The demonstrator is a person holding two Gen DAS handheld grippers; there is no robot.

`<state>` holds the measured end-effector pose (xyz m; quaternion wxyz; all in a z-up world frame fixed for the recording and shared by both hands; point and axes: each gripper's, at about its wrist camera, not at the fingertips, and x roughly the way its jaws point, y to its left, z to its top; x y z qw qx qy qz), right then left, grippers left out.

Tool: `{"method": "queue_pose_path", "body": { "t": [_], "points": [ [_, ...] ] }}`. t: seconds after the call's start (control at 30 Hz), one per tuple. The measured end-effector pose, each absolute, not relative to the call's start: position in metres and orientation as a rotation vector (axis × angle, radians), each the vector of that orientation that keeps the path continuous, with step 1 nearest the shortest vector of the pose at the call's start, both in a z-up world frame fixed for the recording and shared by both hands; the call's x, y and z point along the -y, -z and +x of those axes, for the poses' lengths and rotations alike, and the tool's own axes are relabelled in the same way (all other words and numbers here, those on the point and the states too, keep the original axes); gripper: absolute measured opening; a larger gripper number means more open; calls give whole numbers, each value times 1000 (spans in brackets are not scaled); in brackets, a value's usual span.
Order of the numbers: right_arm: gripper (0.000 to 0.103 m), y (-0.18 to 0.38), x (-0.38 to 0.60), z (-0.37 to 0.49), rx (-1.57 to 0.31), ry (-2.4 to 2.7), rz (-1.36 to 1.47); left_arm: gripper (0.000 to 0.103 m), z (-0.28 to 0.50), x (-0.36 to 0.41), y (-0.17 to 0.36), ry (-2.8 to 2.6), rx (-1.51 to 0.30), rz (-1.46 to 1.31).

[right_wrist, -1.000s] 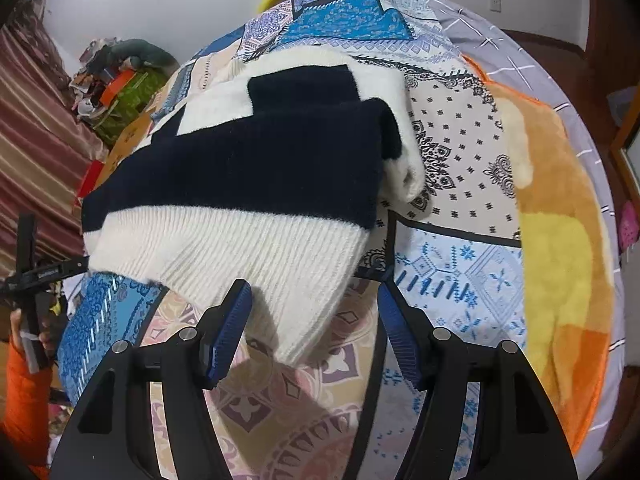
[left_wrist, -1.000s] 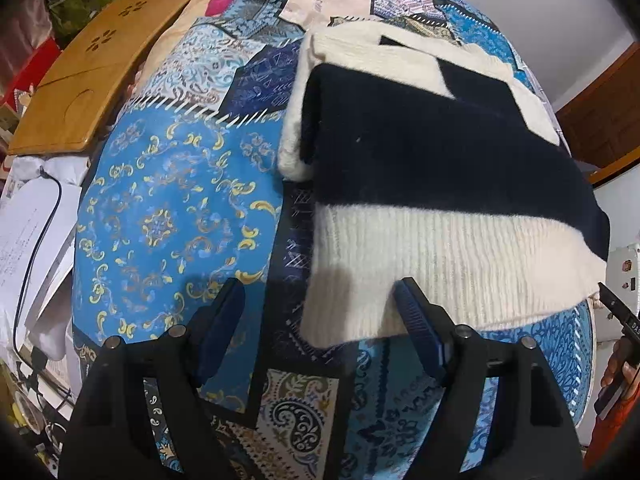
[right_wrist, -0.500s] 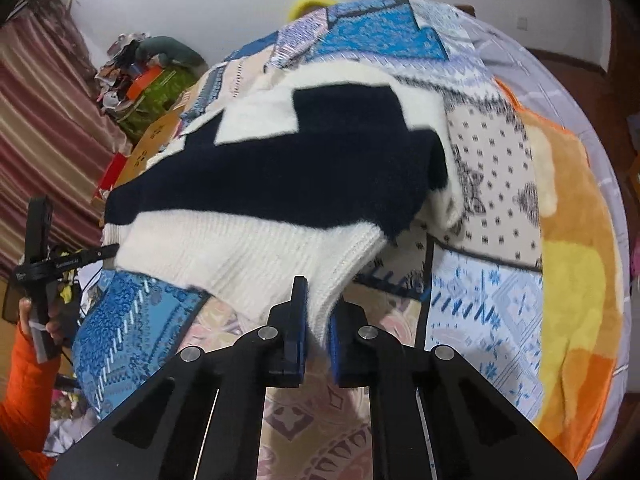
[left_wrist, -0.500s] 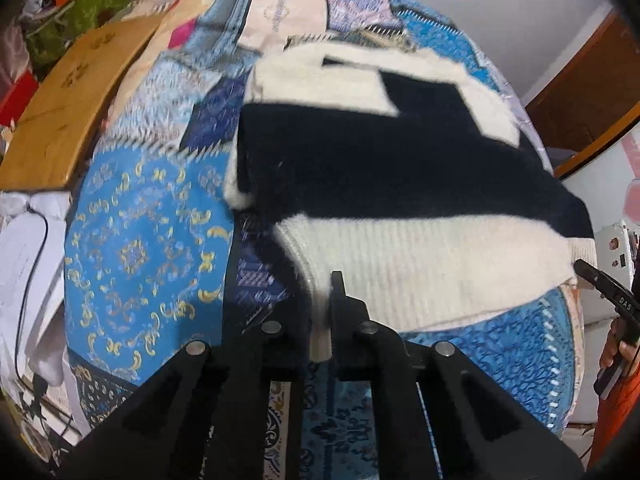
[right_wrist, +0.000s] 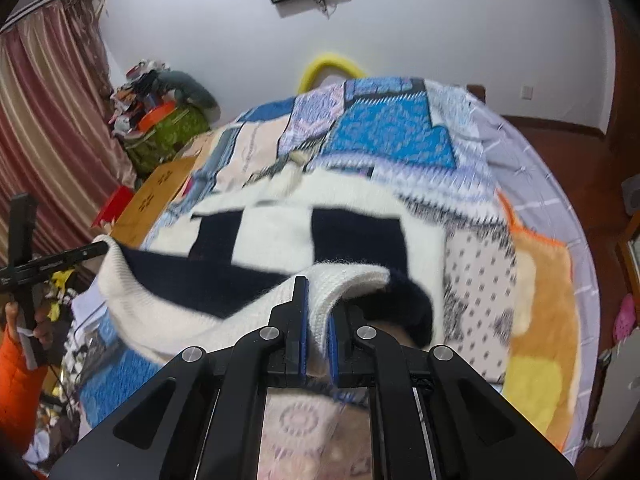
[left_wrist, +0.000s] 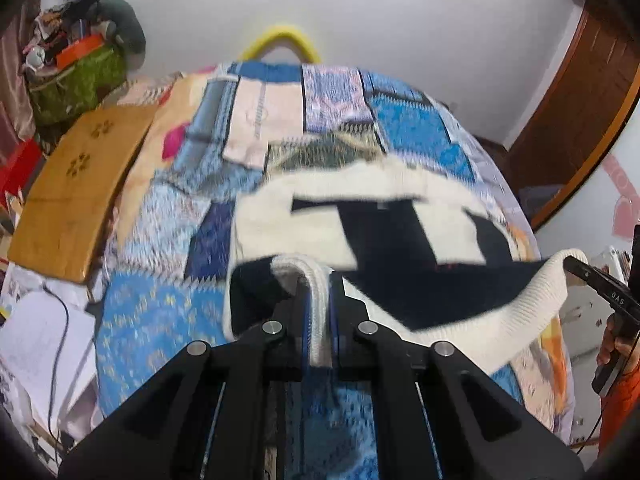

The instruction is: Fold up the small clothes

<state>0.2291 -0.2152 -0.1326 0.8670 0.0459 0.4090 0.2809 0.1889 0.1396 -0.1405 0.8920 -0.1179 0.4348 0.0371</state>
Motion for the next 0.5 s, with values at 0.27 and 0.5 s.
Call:
{"method": "queue_pose_path", "body": {
  "t": [0.27, 0.5],
  "points": [
    [7, 123, 221, 280, -817, -513, 130, 7, 243, -165, 133, -153, -885, -273],
    [7, 147, 218, 323, -874, -488, 159, 7, 289, -181, 163, -194, -941, -273]
  ]
}}
